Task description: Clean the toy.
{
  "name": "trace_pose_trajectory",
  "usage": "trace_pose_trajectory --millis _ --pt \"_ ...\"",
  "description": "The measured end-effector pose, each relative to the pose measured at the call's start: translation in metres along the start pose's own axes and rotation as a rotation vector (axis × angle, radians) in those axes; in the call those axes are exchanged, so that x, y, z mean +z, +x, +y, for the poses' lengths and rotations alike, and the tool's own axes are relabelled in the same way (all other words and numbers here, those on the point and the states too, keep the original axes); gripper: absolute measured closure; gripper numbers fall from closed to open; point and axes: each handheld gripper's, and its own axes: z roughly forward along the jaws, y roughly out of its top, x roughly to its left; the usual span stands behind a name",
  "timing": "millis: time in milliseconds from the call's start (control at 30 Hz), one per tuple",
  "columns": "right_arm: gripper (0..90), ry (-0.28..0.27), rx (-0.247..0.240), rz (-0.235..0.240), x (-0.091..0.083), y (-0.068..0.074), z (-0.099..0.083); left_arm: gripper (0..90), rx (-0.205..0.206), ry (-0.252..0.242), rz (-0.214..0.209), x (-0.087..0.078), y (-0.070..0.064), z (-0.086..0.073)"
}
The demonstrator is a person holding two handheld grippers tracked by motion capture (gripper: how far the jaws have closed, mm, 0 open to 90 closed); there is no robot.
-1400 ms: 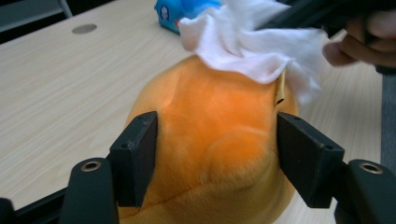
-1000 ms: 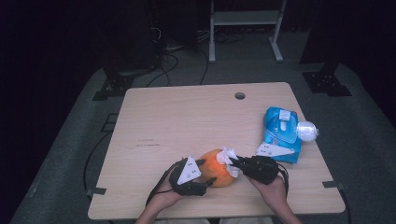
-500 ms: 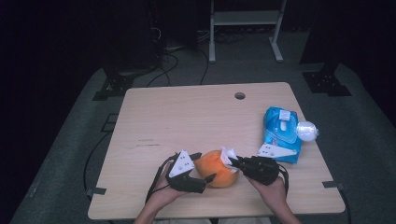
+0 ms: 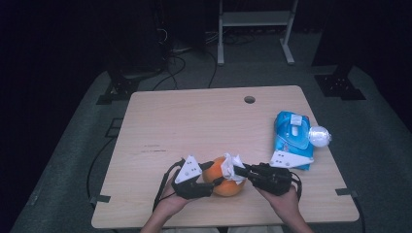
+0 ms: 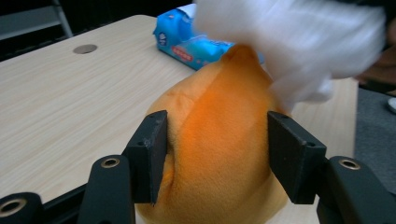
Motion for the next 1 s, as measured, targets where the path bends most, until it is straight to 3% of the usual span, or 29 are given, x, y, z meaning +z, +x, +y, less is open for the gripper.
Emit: trace_pose_trajectory --millis 133,200,267,333,400,467,533,600,700,833,900,1000 --pt "81.6 0.05 0.004 -0.062 0.005 -0.012 -0.012 30.6 -0.025 -0.03 -0.009 0.001 0.006 -0.003" --pt "81.6 0.047 0.027 -0.076 0.001 -0.017 -0.011 18.9 -0.039 -0.017 0.022 0.005 0.01 -0.006" --pt "81.5 0.046 0.033 -0.087 -0.001 -0.02 -0.011 15.4 -0.08 0.005 -0.003 0.013 0.013 -0.013" --pt "81.5 0.048 0.04 -0.071 0.001 -0.018 -0.011 18.5 -0.082 0.013 -0.037 0.02 0.011 -0.02" --pt "81.4 0.068 -0.011 -0.078 0.005 -0.009 -0.01 30.4 -0.041 0.02 -0.027 0.019 0.006 -0.019" --pt "81.5 0.076 -0.041 -0.109 0.003 -0.008 -0.007 38.0 -0.027 0.02 -0.029 0.015 0.004 -0.015" --pt "81.4 0.064 -0.01 -0.141 -0.001 -0.017 -0.005 39.1 -0.025 0.02 -0.035 0.015 0.003 -0.015" --pt "81.3 0.075 -0.012 -0.187 -0.004 -0.021 -0.007 38.8 -0.016 0.024 -0.038 0.016 0.002 -0.014" --pt "81.3 0.072 -0.006 -0.171 -0.005 -0.017 -0.009 38.8 -0.015 0.025 -0.034 0.016 0.001 -0.013" --pt "81.3 0.068 -0.06 -0.096 0.001 0.0 -0.004 39.8 -0.004 0.018 -0.023 0.011 0.001 -0.008" --pt "81.3 0.085 -0.091 -0.127 0.004 0.0 -0.003 40.2 -0.003 0.014 -0.017 0.008 0.001 -0.007" --pt "81.3 0.083 -0.037 -0.159 0.002 -0.013 -0.007 40.6 -0.006 0.016 -0.016 0.01 0.0 -0.008"
